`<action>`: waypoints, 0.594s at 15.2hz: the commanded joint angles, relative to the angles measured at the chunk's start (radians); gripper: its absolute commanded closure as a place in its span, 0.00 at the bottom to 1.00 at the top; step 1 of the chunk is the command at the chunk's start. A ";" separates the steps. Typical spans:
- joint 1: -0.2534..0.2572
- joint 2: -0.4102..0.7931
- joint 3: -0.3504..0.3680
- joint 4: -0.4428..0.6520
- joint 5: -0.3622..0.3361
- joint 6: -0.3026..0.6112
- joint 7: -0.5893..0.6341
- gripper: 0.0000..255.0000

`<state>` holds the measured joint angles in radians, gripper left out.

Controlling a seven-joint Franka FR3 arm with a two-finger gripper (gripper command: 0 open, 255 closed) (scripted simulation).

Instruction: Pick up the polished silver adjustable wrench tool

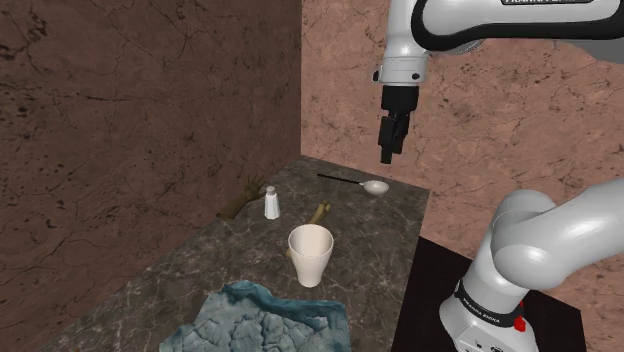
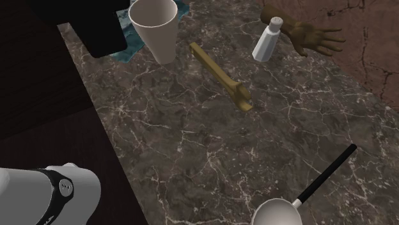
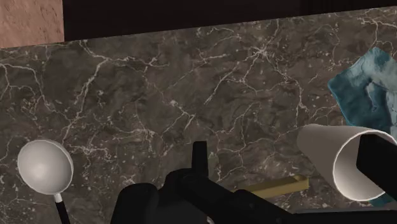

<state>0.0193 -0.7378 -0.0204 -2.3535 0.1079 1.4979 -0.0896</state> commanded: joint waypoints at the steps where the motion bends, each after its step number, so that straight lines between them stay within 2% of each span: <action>1: 0.000 0.000 0.000 0.000 0.000 0.000 0.000 0.00; 5: -0.047 -0.008 0.124 -0.104 0.068 0.148 0.269 0.00; 9: -0.095 0.036 0.255 -0.168 0.123 0.306 0.536 0.00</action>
<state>-0.0634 -0.7117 0.2000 -2.5068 0.2160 1.7623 0.3673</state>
